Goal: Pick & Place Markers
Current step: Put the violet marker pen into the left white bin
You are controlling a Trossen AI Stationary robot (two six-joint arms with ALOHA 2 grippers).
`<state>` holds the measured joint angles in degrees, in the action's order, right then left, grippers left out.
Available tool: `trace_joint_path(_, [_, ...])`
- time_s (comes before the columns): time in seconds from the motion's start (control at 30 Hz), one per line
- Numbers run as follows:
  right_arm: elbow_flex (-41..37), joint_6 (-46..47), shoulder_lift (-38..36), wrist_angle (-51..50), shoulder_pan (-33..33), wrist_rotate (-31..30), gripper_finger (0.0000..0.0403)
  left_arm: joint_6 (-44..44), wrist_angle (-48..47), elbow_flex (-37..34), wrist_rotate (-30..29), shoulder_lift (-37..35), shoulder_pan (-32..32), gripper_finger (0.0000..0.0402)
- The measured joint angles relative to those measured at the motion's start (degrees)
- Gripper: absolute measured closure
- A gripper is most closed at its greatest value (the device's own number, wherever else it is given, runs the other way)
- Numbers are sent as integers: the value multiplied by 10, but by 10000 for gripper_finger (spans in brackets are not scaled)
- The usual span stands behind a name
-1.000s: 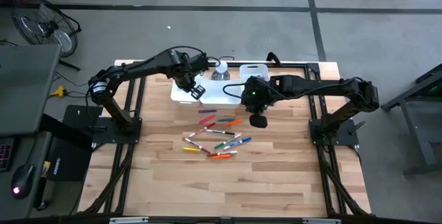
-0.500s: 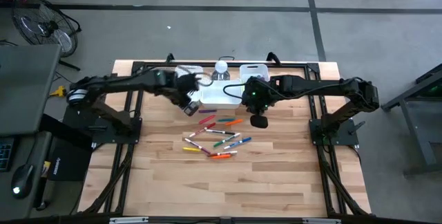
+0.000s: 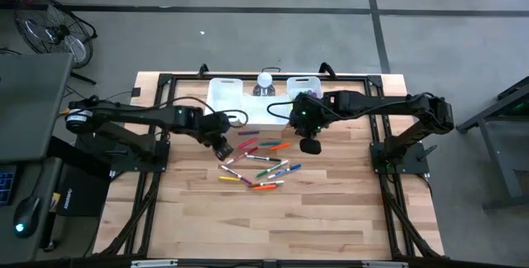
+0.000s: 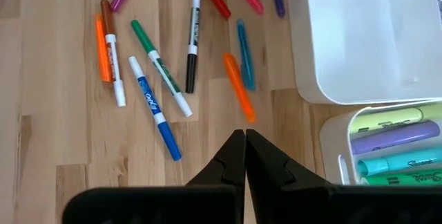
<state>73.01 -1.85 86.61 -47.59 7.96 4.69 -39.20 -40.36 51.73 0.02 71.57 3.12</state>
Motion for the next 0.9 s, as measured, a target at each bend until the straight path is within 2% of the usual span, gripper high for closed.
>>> trace_joint_path(0.17, [0,3,0,-2,-10,0,403,-35,109,-62,29,4,-25,338])
trace_joint_path(0.27, [0,3,0,-7,-13,0,402,-48,135,-79,29,3,-47,328])
trace_joint_path(0.47, [0,4,0,-20,-13,-1,402,-29,165,-81,25,3,-93,264])
trace_joint_path(0.6, [-1,4,0,-30,-13,-1,402,49,213,-81,4,18,-121,200])
trace_joint_path(0.7, [-12,5,0,-28,-13,-1,403,125,211,-79,-13,26,-134,164])
trace_joint_path(0.9, [-51,19,0,-11,-13,22,402,281,200,-78,-33,63,-153,148])
